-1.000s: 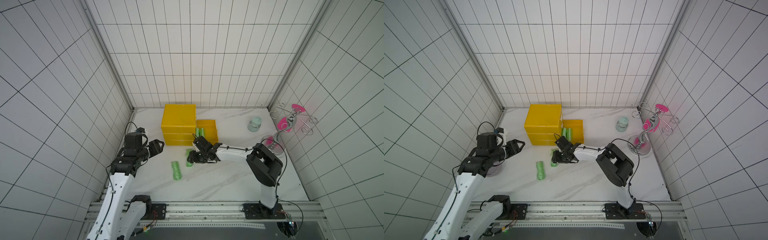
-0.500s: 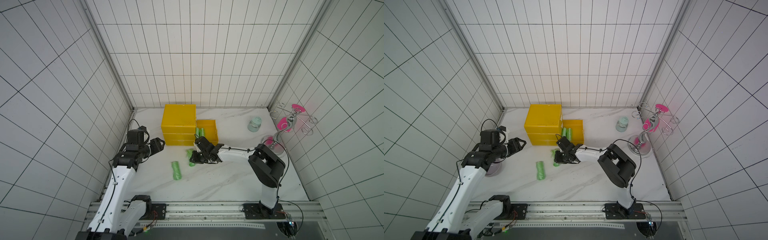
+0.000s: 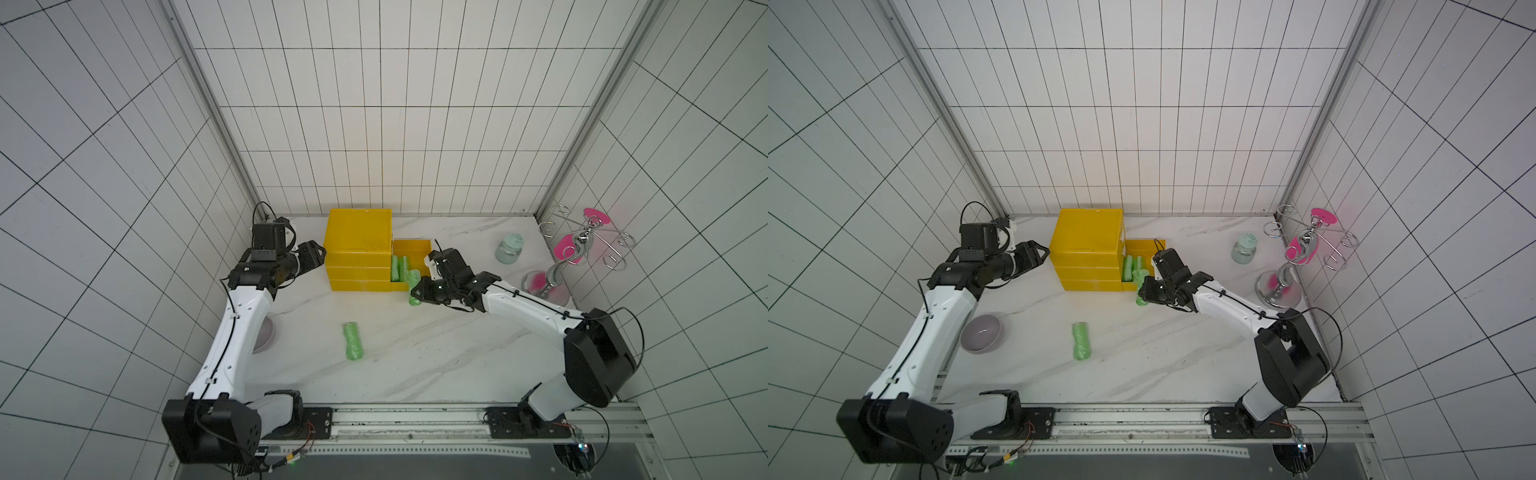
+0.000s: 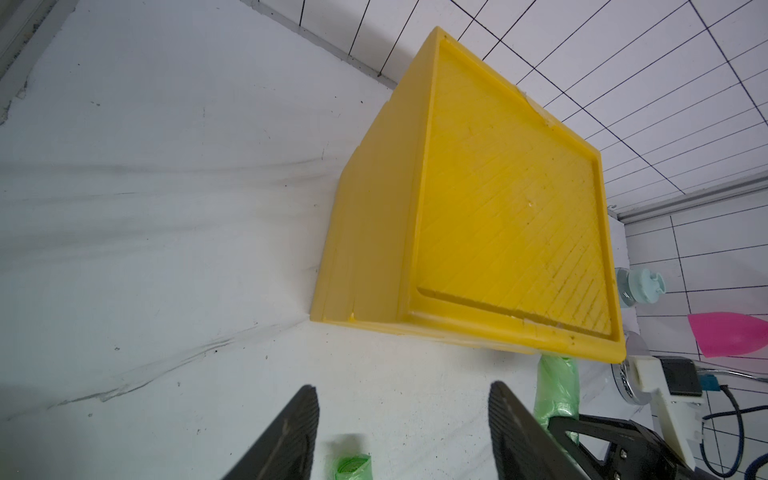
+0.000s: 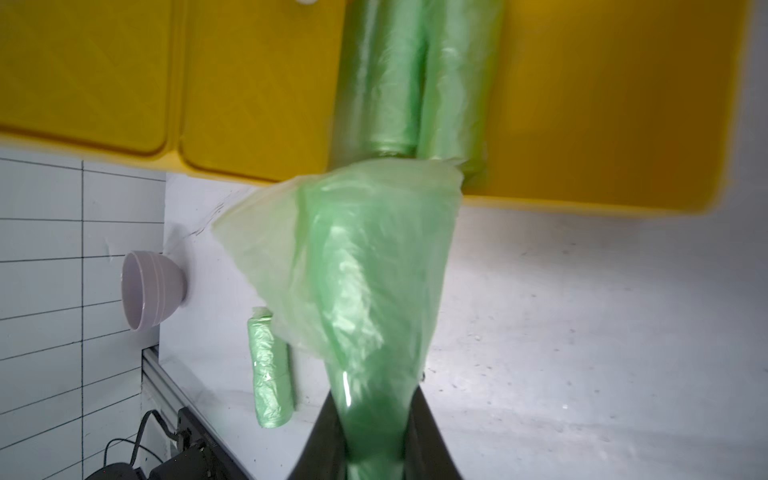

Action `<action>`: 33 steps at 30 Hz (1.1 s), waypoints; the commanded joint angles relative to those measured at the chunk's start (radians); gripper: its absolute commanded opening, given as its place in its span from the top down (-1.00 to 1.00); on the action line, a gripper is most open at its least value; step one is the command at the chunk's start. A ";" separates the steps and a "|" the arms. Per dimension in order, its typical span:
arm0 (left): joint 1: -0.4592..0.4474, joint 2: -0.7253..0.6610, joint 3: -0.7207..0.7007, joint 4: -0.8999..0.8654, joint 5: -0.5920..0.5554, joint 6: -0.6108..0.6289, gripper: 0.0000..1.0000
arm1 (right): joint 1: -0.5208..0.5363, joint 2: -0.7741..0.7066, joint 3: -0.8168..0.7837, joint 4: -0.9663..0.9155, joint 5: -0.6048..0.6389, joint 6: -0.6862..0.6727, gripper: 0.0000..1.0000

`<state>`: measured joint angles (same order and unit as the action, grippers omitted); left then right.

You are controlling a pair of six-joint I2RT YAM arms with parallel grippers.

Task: Sort the rolls of trash bags by color and place them into the drawer
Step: Place the roll of trash bags in the drawer.

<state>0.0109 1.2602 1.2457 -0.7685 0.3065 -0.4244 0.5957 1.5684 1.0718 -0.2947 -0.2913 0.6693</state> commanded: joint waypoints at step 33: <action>-0.053 0.277 0.104 0.098 0.049 0.016 -0.08 | -0.124 0.688 0.770 -0.324 -0.098 -0.120 0.40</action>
<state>-0.0380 1.5238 1.3560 -0.6693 0.3534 -0.4179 0.4599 2.2509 1.7962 -0.6022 -0.3683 0.5495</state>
